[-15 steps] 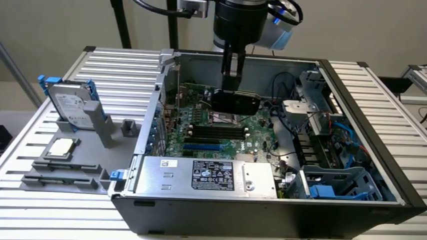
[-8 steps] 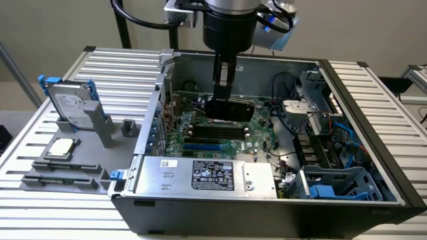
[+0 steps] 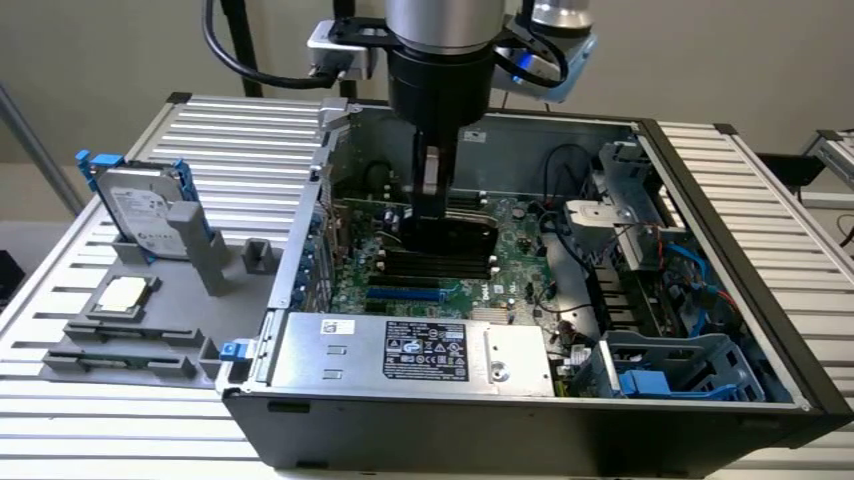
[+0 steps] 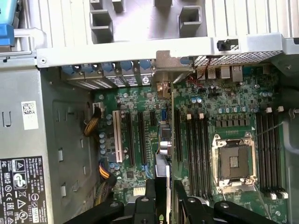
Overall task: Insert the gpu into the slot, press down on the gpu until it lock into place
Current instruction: 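Insert the gpu into the slot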
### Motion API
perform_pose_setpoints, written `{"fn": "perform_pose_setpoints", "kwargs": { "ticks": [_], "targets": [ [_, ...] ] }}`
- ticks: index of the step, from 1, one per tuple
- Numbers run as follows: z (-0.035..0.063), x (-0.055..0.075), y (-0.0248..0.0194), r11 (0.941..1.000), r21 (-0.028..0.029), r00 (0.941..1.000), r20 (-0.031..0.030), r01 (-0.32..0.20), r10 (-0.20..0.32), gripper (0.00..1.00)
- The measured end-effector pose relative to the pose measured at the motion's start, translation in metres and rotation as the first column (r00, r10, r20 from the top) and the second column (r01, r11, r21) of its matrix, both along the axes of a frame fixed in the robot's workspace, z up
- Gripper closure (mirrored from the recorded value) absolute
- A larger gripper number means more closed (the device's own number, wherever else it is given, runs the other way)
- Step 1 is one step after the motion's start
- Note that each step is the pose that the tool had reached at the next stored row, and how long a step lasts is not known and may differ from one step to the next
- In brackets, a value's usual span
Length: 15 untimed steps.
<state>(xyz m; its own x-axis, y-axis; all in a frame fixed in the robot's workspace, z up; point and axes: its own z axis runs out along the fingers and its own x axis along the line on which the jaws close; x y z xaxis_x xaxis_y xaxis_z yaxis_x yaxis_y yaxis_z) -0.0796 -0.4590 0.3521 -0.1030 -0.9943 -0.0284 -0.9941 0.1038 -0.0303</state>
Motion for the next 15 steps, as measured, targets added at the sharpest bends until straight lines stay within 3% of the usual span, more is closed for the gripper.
{"fn": "perform_pose_setpoints", "kwargs": {
  "ticks": [15],
  "targets": [
    [-0.0273,-0.004,-0.0003,0.9999,0.0103,1.0,0.0044,-0.001,0.001,0.74]
  ]
}}
